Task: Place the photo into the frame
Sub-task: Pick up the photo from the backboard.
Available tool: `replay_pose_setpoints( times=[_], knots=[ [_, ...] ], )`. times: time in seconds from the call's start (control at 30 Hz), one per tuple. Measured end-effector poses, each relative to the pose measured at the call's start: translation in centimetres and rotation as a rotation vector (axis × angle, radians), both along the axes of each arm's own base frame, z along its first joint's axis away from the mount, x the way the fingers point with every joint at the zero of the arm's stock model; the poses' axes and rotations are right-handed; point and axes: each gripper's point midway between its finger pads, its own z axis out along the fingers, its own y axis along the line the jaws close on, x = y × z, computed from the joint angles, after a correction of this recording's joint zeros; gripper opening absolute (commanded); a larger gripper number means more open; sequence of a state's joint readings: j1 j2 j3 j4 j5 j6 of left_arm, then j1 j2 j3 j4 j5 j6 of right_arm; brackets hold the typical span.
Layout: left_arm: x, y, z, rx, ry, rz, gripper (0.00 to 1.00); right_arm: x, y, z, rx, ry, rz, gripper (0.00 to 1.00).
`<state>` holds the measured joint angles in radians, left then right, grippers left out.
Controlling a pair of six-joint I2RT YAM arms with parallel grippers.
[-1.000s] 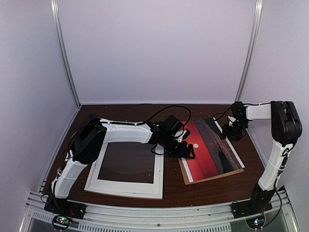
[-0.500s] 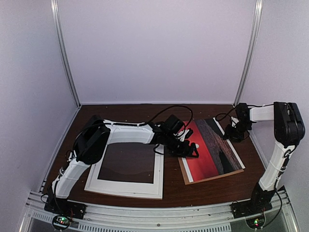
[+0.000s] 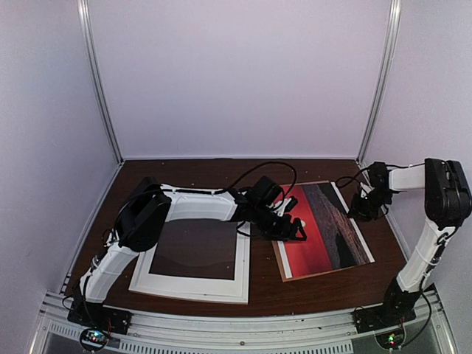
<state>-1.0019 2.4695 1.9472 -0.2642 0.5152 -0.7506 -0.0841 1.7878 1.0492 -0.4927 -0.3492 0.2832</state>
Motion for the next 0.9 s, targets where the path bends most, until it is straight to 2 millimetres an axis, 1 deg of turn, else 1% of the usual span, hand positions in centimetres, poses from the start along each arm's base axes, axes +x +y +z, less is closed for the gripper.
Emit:
replay_pose_setpoints(
  times=[0.2,0.47,0.63,0.8,0.9],
  knots=[
    [0.0,0.1,0.0,0.007,0.003,0.001,0.84,-0.8,0.4,0.0,0.041,0.006,0.002,0.25],
    [-0.1,0.1,-0.1,0.013,0.007,0.001,0.84,-1.3,1.0,0.3,0.079,0.007,0.011,0.21],
    [-0.1,0.1,-0.1,0.013,0.007,0.001,0.84,-1.6,1.2,0.5,0.090,0.012,0.015,0.13],
    [-0.1,0.1,-0.1,0.013,0.006,0.001,0.84,-2.6,1.4,0.2,0.085,0.052,0.020,0.04],
    [-0.1,0.1,-0.1,0.014,0.006,0.001,0.84,-2.8,1.2,0.2,0.072,0.060,0.015,0.05]
  ],
)
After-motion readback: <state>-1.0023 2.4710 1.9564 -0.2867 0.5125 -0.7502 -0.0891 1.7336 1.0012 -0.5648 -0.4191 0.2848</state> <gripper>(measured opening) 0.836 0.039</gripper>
